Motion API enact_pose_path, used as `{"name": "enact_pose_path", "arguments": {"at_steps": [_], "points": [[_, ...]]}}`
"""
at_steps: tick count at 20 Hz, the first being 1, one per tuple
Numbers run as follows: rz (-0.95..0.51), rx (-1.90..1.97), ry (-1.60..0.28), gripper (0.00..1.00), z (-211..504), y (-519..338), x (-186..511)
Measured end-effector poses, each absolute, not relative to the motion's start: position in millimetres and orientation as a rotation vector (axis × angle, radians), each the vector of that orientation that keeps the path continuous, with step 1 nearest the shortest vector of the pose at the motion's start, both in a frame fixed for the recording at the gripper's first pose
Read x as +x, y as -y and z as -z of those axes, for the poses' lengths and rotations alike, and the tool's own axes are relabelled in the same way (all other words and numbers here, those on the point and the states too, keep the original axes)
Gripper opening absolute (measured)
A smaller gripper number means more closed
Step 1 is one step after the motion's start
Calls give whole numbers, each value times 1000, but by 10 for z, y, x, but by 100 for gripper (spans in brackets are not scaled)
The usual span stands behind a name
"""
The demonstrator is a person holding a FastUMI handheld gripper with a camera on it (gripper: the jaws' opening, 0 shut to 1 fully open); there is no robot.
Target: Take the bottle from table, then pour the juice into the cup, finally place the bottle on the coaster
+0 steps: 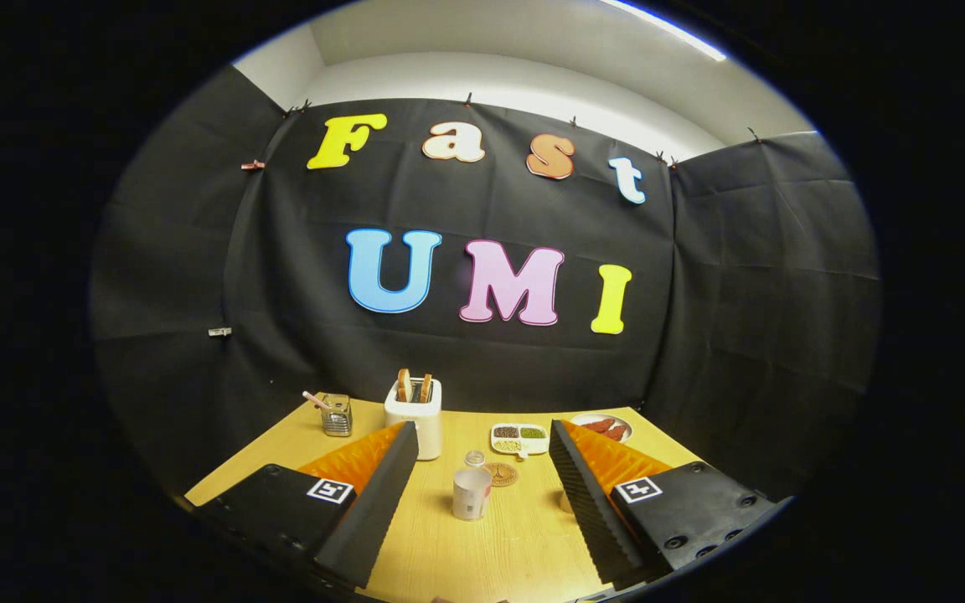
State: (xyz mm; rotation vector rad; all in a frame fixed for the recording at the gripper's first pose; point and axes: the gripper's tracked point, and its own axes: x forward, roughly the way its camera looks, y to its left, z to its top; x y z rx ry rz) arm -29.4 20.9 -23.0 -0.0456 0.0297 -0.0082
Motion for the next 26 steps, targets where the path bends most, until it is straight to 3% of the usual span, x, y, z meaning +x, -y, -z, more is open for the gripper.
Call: {"name": "enact_pose_path", "arguments": {"at_steps": [17,26], "points": [[-51,-32,-18,97,281,-290,340],[-60,-114,-115,97,1422,-292,778]]}}
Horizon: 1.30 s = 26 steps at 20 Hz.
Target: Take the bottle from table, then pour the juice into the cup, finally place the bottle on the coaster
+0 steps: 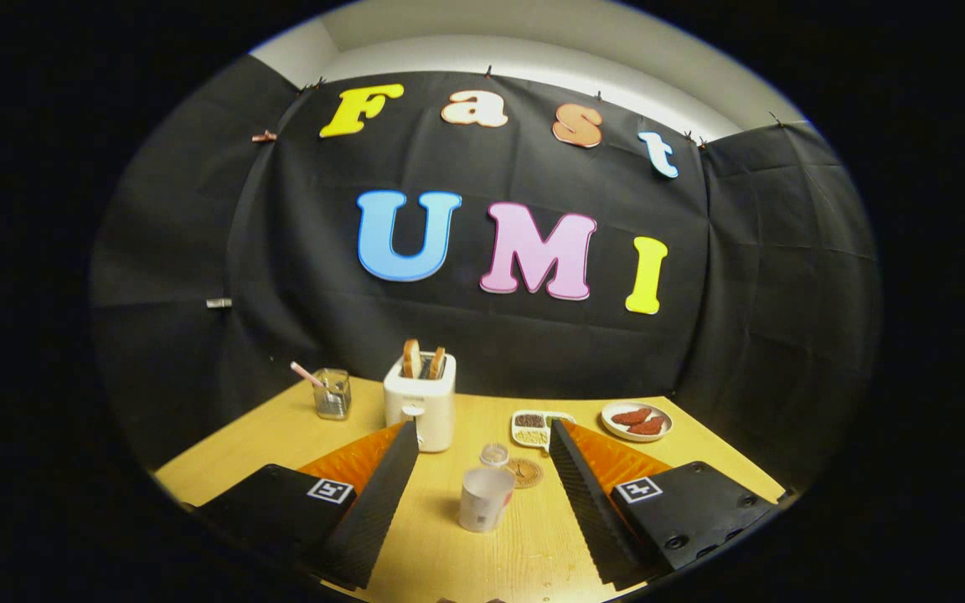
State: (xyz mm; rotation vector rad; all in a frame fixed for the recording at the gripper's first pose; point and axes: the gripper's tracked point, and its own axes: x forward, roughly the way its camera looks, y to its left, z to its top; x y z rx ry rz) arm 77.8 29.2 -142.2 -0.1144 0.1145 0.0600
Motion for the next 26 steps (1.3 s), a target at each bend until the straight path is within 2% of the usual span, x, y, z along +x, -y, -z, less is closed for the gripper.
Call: {"name": "enact_pose_path", "arguments": {"at_steps": [10,22,24,26], "points": [[-52,-82,-185,97,2535,-280,1373],[-2,-124,-192,97,2836,-165,1819],[-9,-132,-196,95,2894,-198,1876],[-19,-91,-187,87,2864,-222,1895]]}}
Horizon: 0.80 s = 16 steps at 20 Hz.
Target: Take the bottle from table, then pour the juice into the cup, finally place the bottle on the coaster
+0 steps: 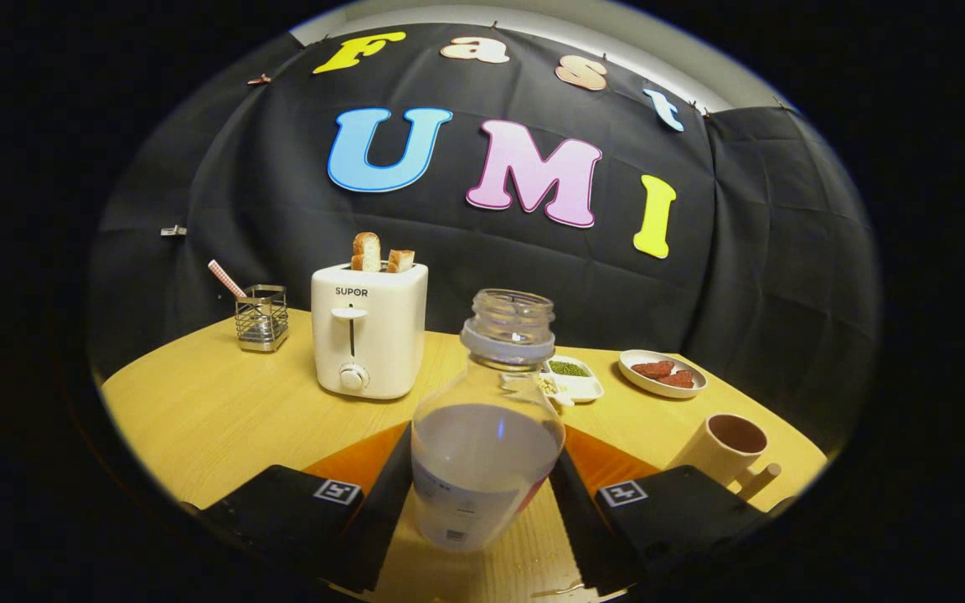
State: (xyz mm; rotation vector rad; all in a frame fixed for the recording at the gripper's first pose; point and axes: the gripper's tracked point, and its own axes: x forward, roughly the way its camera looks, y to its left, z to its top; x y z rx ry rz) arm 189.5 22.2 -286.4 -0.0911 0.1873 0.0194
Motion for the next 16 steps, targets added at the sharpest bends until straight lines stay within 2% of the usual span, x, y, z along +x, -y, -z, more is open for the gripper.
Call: {"name": "enact_pose_path", "arguments": {"at_steps": [3,12,16], "points": [[-26,-78,-169,79,2820,-229,1938],[-160,60,-218,71,2779,-241,1807],[-103,141,-226,71,2585,-24,1799]]}}
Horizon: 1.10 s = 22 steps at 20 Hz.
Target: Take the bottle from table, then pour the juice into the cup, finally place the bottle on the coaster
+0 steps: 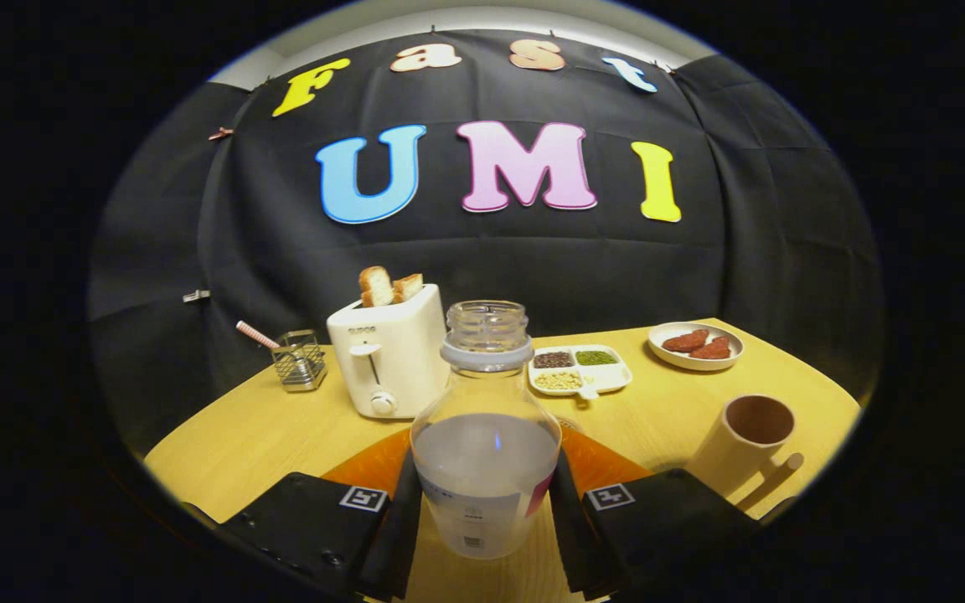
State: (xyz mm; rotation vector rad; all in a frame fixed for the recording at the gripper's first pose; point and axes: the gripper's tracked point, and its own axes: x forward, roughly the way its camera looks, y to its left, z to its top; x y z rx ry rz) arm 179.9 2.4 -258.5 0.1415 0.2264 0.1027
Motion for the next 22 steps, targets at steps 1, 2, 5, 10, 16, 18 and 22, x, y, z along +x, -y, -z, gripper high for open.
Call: {"name": "enact_pose_path", "arguments": {"at_steps": [1,2,5,10,16,18,22], "points": [[-98,178,-241,71,2568,24,1798],[-98,221,-257,70,2553,43,1790],[-67,363,-281,71,2436,184,1773],[-42,732,-298,71,2242,382,1821],[46,1068,-367,71,2240,734,1758],[81,1155,-375,71,2224,858,1738],[129,1262,-423,71,2333,955,1718]]}}
